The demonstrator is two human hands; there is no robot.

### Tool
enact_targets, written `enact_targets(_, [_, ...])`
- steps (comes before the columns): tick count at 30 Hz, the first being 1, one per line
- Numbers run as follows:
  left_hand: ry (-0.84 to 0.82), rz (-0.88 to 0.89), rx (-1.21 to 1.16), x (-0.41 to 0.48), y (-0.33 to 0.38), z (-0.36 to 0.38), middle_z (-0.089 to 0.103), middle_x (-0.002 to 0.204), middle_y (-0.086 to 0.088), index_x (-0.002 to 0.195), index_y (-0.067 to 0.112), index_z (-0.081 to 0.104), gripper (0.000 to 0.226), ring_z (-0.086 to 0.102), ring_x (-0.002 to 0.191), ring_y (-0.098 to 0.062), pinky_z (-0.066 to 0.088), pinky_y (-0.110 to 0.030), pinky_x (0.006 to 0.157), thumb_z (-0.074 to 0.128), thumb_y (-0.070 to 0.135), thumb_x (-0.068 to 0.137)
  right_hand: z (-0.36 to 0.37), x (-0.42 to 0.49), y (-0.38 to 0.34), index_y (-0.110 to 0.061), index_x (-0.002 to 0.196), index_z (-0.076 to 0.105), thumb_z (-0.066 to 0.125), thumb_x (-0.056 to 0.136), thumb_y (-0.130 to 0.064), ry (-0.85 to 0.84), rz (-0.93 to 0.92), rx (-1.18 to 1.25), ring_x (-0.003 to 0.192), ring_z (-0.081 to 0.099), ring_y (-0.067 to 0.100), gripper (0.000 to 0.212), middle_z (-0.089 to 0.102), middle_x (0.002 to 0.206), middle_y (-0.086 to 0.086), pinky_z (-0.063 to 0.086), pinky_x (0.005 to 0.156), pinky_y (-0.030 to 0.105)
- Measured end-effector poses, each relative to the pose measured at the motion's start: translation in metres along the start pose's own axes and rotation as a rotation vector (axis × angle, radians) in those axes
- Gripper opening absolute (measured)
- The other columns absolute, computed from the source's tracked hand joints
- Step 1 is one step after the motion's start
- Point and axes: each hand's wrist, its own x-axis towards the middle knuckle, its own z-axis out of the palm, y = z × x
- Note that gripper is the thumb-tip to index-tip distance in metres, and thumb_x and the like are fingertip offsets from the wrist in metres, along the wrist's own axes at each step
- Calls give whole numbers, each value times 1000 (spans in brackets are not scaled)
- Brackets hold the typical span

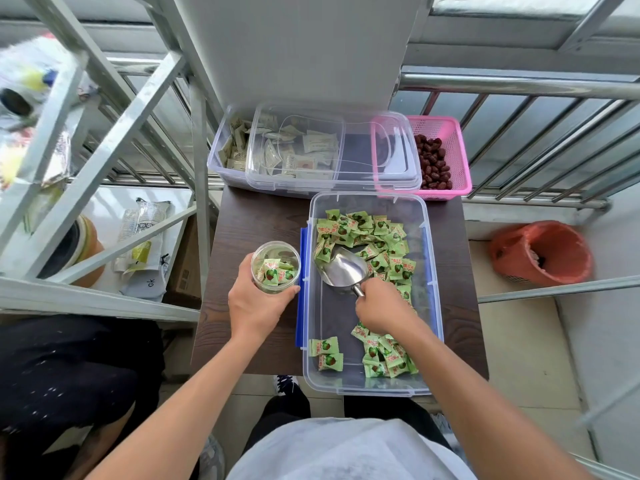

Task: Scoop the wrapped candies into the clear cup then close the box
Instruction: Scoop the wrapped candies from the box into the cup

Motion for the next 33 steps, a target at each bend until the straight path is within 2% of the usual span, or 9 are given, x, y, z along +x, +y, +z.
enact_targets(5, [-9, -4, 10, 2, -5, 1, 65, 110, 16, 125, 38, 51, 81, 62, 105, -9, 48, -25, 92, 97, 34, 58, 8, 11, 1, -5, 84, 53, 44, 95, -9, 69, -1, 35, 58, 49, 22, 15, 52, 72, 7, 33, 45, 29])
enact_targets(8, [-5, -19, 5, 1, -5, 2, 65, 105, 21, 122, 44, 49, 81, 62, 103, -8, 47, -23, 91, 97, 33, 58, 13, 15, 5, -1, 83, 57, 45, 96, -10, 112, -17, 44, 62, 52, 28, 19, 56, 74, 12, 31, 45, 31])
enact_targets(14, [-16, -15, -2, 1, -4, 2, 63, 106, 21, 120, 46, 47, 81, 61, 103, -6, 44, -19, 89, 97, 32, 59, 17, 28, -2, -4, 86, 59, 49, 96, -12, 214, -12, 7, 73, 56, 31, 16, 60, 86, 13, 39, 59, 33])
enact_targets(20, [-19, -5, -2, 1, -4, 1, 61, 106, 23, 121, 46, 46, 82, 60, 104, -6, 45, -20, 90, 97, 31, 59, 23, 39, -4, -4, 112, 60, 53, 92, -5, 350, 10, -96, 99, 63, 37, 21, 60, 114, 15, 39, 68, 35])
enact_targets(23, [-17, 4, 5, 2, -5, 0, 62, 106, 23, 122, 44, 47, 82, 60, 105, -6, 45, -22, 91, 97, 33, 59, 28, 43, 3, -7, 121, 56, 56, 92, -7, 395, -9, -181, 100, 62, 33, 28, 56, 119, 12, 38, 68, 34])
enact_targets(26, [-22, 3, 3, 3, -7, 0, 62, 109, 19, 125, 40, 48, 82, 59, 106, -7, 45, -21, 91, 97, 32, 60, 30, 51, 12, -6, 103, 60, 50, 95, -9, 358, -28, -27, 91, 61, 35, 13, 59, 104, 13, 41, 67, 35])
enact_targets(28, [-25, 2, 7, 3, -8, 0, 64, 111, 16, 127, 35, 51, 81, 60, 107, -8, 45, -20, 91, 97, 32, 60, 29, 56, 18, -5, 92, 59, 47, 95, -10, 306, -18, 130, 84, 59, 35, 13, 62, 92, 14, 43, 66, 37])
enact_targets(30, [-33, -3, 7, 4, -9, 0, 64, 114, 14, 130, 32, 51, 83, 60, 108, -8, 43, -14, 89, 97, 33, 60, 29, 59, 26, -3, 100, 62, 46, 97, -11, 253, -17, 256, 85, 59, 32, 18, 65, 95, 13, 44, 70, 37])
enact_targets(33, [-43, -1, 4, 5, -8, -1, 64, 114, 15, 130, 34, 51, 83, 59, 108, -7, 39, -9, 85, 97, 32, 61, 27, 59, 37, -8, 129, 62, 48, 100, -15, 207, -24, 353, 97, 57, 22, 33, 67, 118, 9, 42, 82, 30])
